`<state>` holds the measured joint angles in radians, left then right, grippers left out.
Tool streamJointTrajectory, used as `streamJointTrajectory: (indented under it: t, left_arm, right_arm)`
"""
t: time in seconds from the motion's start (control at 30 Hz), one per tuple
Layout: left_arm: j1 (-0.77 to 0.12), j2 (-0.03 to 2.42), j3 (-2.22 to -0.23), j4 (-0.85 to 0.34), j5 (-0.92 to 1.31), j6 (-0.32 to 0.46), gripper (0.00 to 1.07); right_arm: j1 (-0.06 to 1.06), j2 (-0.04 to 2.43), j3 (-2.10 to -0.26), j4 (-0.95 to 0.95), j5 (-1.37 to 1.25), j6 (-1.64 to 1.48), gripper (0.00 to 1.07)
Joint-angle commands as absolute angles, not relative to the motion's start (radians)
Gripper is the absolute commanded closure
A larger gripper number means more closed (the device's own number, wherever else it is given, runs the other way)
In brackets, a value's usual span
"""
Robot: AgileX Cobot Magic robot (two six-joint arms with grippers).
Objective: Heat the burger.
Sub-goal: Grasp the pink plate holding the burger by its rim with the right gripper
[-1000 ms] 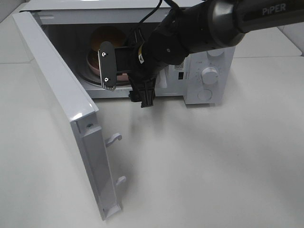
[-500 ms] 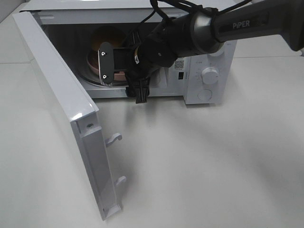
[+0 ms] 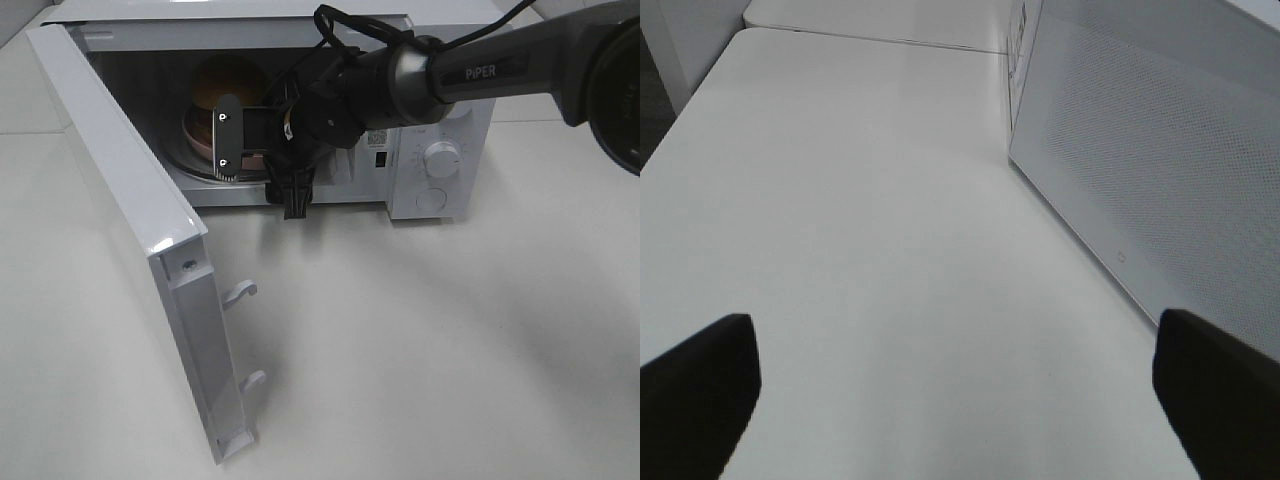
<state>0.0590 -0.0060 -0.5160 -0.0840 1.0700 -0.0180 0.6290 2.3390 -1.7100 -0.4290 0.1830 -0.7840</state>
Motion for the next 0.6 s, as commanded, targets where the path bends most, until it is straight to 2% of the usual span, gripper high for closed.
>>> streamJointTrajectory:
  t: [0.03,0.07,0.1,0.13,0.2,0.23,0.27,0.3,0.33,0.37,0.4,0.47,0.6]
  left_arm:
    - [0.065,-0.011,-0.514,-0.082,1.069,-0.024,0.06]
    - [0.065,-0.011,-0.514,-0.082,1.069,-0.024,0.06]
    - [0.065,-0.011,-0.514,-0.082,1.069,-0.024,0.06]
    - [0.065,-0.011,-0.514,-0.082,1.069,-0.024,0.06]
    - [0.065,-0.011,-0.514,-0.082,1.069,-0.024,0.06]
    - [0.065,-0.011,-0.514,-0.082,1.069,-0.024,0.06]
    - [0.065,-0.011,-0.514,-0.082,1.069,-0.024,0.06]
    - [0.065,-0.011,-0.514,-0.082,1.069,-0.024,0.06]
    - [0.065,-0.011,-0.514,-0.082,1.069,-0.024,0.06]
    - [0.065,-0.011,-0.514,-0.082,1.069,-0.024,0.06]
    - [0.065,-0.011,-0.514,-0.082,1.069,-0.024,0.06]
    - [0.065,-0.011,-0.514,-0.081,1.069,-0.024,0.06]
    - [0.065,-0.011,-0.514,-0.081,1.069,-0.024,0.06]
  right_arm:
    - [0.626,2.342,-1.722,-0.427,0.17,-0.777,0.42]
    - [0.626,2.342,-1.722,-0.427,0.17,-0.777,0.42]
    - [0.626,2.342,-1.722,-0.427,0.17,-0.777,0.5]
    - [0.626,2.342,-1.722,-0.427,0.17,-0.777,0.5]
    - [0.626,2.342,-1.722,-0.427,0.171,-0.777,0.67]
    - [0.626,2.342,-1.722,-0.427,0.171,-0.777,0.67]
    - [0.627,2.342,-1.722,-0.427,0.171,-0.777,0.79]
    - [0.628,2.342,-1.722,-0.427,0.171,-0.777,0.85]
    - [0.628,2.342,-1.722,-0.427,0.171,-0.777,0.85]
    - [0.629,2.342,-1.722,-0.427,0.171,-0.777,0.94]
    - [0.629,2.342,-1.722,-0.427,0.171,-0.777,0.94]
    - [0.634,2.338,-1.722,-0.421,0.176,-0.777,1.07]
    - [0.641,2.332,-1.722,-0.402,0.192,-0.784,1.07]
